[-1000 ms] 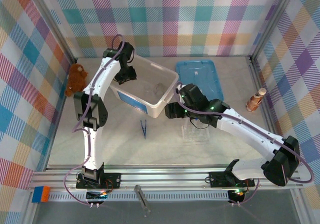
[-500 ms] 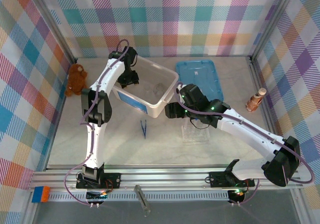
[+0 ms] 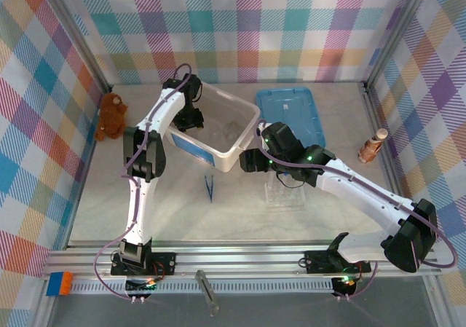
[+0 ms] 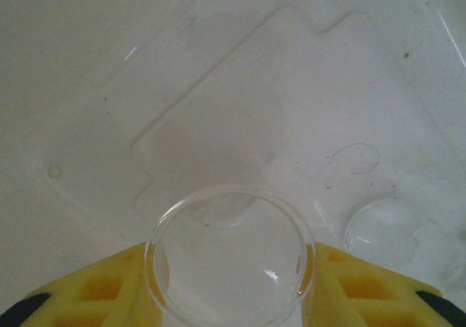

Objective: Organize the chemistry lab equipment

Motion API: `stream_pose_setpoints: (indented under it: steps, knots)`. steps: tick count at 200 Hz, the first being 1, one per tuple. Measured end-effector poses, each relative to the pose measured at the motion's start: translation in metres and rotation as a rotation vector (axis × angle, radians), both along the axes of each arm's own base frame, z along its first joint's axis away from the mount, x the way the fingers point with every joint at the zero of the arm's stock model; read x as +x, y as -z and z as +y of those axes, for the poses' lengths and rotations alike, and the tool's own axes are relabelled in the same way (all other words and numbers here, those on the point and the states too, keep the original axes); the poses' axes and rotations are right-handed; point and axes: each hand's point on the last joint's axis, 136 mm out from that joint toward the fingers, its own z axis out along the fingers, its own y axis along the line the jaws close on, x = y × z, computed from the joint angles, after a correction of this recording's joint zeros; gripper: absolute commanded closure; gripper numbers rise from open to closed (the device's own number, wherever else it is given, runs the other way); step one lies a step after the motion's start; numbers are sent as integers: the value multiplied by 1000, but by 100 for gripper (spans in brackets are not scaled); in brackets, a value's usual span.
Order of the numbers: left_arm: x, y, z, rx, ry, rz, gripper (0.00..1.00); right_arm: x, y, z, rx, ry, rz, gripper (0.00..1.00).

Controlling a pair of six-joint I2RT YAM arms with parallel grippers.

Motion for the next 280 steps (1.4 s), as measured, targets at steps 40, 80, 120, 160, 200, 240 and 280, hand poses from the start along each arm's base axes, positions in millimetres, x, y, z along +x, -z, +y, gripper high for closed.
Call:
stream_pose_setpoints:
  steps: [40, 80, 120, 160, 200, 240, 280]
  knots:
    - [0, 2, -1, -7, 1, 4, 50, -1, 3, -1, -2, 4, 8, 27]
    - [0, 2, -2, -13, 2, 5, 47, -1, 3, -1, 0, 6, 9, 27]
    - [0, 2, -5, -28, 3, 7, 40, -1, 3, -1, 2, 8, 12, 27]
    - [0, 1, -6, -36, 2, 7, 30, -1, 3, 0, 3, 9, 12, 18]
    - [4, -15, -9, -49, 3, -32, 29, 1, -8, 2, 13, 0, -10, 15]
    - [7, -68, -12, -63, 13, -148, 29, -3, -34, 14, 35, -34, -59, 15]
    - [0, -132, -13, -35, 32, -293, 29, -25, -48, 54, 20, -130, -82, 16]
